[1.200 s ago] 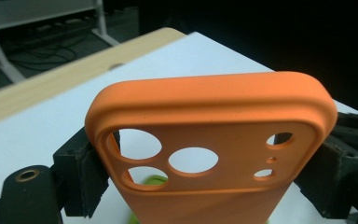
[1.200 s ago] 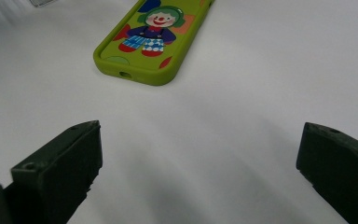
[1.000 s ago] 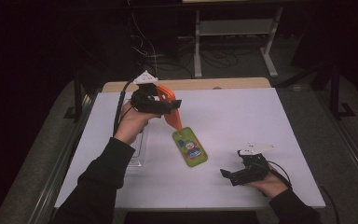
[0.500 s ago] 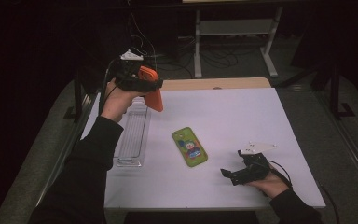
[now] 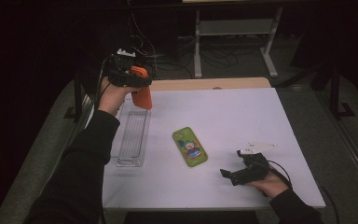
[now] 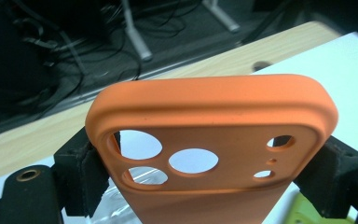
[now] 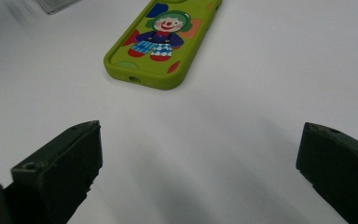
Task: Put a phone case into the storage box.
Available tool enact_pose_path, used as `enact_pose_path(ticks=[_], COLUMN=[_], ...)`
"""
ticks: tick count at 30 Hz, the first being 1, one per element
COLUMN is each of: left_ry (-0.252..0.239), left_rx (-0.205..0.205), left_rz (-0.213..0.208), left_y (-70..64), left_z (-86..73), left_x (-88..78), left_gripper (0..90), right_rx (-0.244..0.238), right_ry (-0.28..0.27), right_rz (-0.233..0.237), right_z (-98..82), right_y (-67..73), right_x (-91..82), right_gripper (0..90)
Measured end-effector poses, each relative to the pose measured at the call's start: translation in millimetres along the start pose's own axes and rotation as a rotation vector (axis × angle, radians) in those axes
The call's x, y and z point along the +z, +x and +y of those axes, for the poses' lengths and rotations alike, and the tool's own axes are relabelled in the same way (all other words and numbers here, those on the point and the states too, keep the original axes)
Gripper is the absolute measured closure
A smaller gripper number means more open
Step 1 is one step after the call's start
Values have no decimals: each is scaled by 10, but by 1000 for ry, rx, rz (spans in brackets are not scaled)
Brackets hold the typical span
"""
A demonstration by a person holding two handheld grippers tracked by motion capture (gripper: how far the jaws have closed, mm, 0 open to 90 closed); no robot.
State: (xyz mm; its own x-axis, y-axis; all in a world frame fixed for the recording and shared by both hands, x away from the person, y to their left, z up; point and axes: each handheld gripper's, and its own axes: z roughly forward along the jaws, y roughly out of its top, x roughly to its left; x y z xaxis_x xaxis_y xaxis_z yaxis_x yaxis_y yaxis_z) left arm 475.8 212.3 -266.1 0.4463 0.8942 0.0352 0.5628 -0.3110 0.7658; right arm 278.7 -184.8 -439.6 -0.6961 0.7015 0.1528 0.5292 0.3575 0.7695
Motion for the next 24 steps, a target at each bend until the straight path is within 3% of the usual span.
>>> enact_pose_path(ticks=[8,17,21,24], left_ry=[54,90,113,110], left_rx=[-69,-112,-115,-145], left_rz=[85,165,185,190], left_y=[136,238,275,292], left_z=[-33,-141,-194,-222], left_x=[171,377,481,545], left_gripper=[151,150,149,148], right_rx=[-1,-2,-4,-4], right_ry=[-3,-2,-4,-5], right_rz=[3,7,8,8], right_z=[1,0,3,3], right_y=[1,4,6,7], right_x=[-5,-13,-15,-15], right_gripper=[0,0,0,0])
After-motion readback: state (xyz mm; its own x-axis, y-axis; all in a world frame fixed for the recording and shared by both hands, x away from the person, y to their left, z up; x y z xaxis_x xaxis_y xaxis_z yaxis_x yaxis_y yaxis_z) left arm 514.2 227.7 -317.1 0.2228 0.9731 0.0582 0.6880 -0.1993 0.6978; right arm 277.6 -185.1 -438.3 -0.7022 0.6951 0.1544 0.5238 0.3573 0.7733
